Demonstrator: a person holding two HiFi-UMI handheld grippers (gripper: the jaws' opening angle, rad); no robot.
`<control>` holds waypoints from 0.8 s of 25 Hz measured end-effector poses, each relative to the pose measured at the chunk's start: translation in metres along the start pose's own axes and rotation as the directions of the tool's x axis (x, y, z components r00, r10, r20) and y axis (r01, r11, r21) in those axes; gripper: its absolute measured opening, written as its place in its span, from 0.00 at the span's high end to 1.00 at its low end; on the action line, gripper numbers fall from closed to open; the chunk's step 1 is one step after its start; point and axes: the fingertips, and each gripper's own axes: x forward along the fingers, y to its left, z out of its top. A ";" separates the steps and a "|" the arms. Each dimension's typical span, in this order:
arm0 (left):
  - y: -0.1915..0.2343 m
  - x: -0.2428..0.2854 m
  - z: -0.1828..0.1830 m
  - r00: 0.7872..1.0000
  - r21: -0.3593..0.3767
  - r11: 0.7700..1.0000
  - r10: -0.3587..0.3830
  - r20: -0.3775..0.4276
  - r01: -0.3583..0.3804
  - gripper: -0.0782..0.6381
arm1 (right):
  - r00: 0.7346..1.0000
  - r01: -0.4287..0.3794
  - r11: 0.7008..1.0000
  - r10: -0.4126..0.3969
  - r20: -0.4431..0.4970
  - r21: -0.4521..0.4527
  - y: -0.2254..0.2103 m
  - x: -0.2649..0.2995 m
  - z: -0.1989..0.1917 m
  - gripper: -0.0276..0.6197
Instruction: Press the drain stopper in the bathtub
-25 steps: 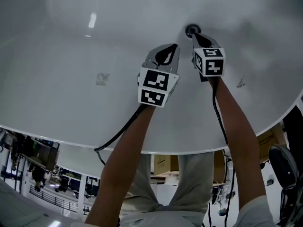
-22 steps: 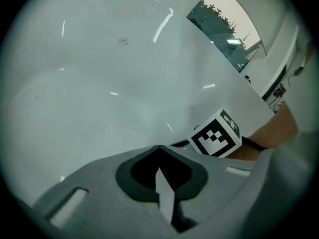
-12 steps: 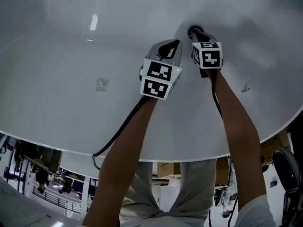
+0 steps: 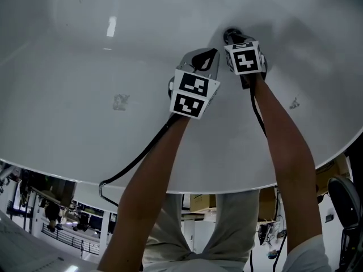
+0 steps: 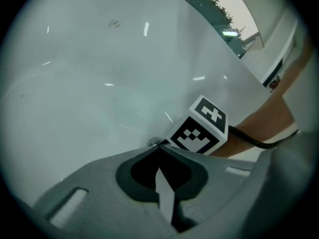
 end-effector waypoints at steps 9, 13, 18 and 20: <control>-0.006 -0.024 0.023 0.999 0.014 1.000 0.027 0.028 -0.027 0.89 | 0.997 -0.019 0.999 0.016 0.081 0.046 0.015 -0.038 0.013 0.95; -0.003 -0.040 0.031 0.997 -0.008 0.998 0.062 0.047 -0.062 0.89 | 0.991 -0.041 0.998 0.033 0.131 0.054 0.023 -0.066 0.038 0.95; -0.012 -0.062 0.047 0.994 -0.019 0.996 0.086 0.074 -0.084 0.89 | 0.975 -0.064 0.995 0.047 0.216 0.072 0.025 -0.105 0.069 0.95; -0.015 -0.074 0.055 0.991 -0.024 0.994 0.105 0.086 -0.103 0.89 | 0.968 -0.068 0.994 0.046 0.246 0.083 0.025 -0.122 0.080 0.95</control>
